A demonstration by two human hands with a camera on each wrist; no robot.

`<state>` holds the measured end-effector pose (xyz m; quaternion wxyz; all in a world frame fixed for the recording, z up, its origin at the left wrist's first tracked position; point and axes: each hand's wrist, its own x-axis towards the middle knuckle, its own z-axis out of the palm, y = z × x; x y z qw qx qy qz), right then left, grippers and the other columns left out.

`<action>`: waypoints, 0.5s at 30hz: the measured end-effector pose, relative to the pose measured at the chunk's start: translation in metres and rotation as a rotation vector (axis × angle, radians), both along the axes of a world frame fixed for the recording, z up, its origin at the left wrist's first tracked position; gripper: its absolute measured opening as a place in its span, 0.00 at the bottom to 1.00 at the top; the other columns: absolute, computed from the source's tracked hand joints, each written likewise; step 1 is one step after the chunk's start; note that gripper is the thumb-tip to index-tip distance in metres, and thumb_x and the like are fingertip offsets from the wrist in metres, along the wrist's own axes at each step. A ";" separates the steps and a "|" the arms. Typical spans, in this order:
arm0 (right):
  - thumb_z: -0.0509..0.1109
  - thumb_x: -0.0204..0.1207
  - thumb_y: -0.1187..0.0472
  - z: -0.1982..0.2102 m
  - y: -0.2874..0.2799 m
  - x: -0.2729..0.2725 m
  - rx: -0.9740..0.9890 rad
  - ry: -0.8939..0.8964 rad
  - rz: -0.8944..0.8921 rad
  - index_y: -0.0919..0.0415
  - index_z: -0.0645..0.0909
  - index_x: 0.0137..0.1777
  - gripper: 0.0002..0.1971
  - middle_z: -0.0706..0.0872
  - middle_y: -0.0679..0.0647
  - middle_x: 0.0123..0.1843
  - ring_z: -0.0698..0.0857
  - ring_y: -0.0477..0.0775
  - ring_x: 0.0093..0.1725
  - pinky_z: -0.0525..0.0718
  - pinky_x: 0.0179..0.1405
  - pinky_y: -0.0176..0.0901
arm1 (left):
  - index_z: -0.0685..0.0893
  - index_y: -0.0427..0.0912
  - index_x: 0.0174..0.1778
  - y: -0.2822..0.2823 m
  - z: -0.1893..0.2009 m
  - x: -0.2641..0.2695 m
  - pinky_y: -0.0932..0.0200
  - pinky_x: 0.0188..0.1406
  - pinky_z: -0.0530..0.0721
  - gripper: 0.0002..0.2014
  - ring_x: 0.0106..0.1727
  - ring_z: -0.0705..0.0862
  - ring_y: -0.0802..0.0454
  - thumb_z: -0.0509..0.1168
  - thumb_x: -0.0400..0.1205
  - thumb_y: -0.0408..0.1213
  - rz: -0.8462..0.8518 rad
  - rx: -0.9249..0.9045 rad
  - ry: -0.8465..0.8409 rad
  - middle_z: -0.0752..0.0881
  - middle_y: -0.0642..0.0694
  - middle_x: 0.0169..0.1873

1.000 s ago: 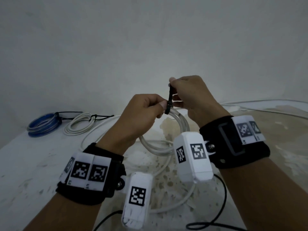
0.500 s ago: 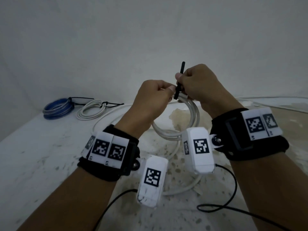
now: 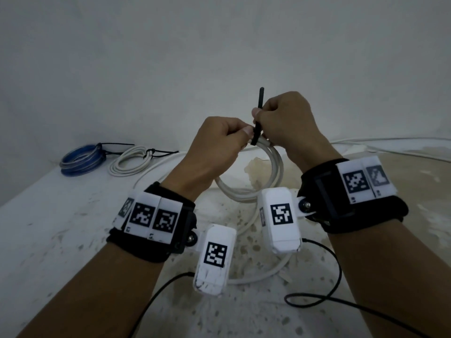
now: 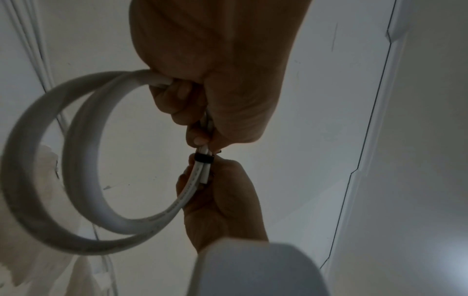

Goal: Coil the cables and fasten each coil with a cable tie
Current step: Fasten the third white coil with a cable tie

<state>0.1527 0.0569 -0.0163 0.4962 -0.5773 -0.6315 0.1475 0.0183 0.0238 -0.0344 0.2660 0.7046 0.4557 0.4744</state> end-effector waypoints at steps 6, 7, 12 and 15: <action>0.72 0.76 0.57 -0.005 0.004 0.001 -0.029 0.035 -0.008 0.68 0.89 0.38 0.14 0.89 0.58 0.32 0.88 0.60 0.38 0.89 0.48 0.58 | 0.90 0.41 0.41 0.001 -0.003 0.003 0.56 0.39 0.76 0.11 0.31 0.77 0.57 0.64 0.85 0.36 0.007 0.002 0.022 0.82 0.51 0.26; 0.72 0.77 0.56 -0.005 0.004 0.001 -0.037 0.044 0.002 0.67 0.88 0.37 0.14 0.89 0.58 0.33 0.89 0.60 0.38 0.89 0.47 0.59 | 0.91 0.41 0.42 0.001 -0.003 0.003 0.56 0.39 0.76 0.11 0.31 0.77 0.56 0.64 0.85 0.37 0.009 0.002 0.015 0.82 0.49 0.27; 0.68 0.82 0.59 -0.001 -0.003 0.004 -0.150 0.243 0.165 0.72 0.85 0.46 0.13 0.91 0.61 0.40 0.90 0.55 0.31 0.88 0.29 0.42 | 0.91 0.46 0.44 0.005 -0.003 -0.002 0.73 0.24 0.70 0.11 0.25 0.75 0.65 0.63 0.85 0.36 0.038 -0.071 -0.044 0.82 0.59 0.23; 0.70 0.81 0.57 -0.002 -0.004 0.002 -0.184 0.220 0.234 0.75 0.83 0.51 0.16 0.91 0.62 0.42 0.91 0.58 0.35 0.91 0.33 0.47 | 0.90 0.45 0.47 0.006 -0.002 -0.004 0.77 0.19 0.67 0.11 0.20 0.74 0.67 0.62 0.86 0.34 0.037 -0.096 -0.075 0.80 0.61 0.18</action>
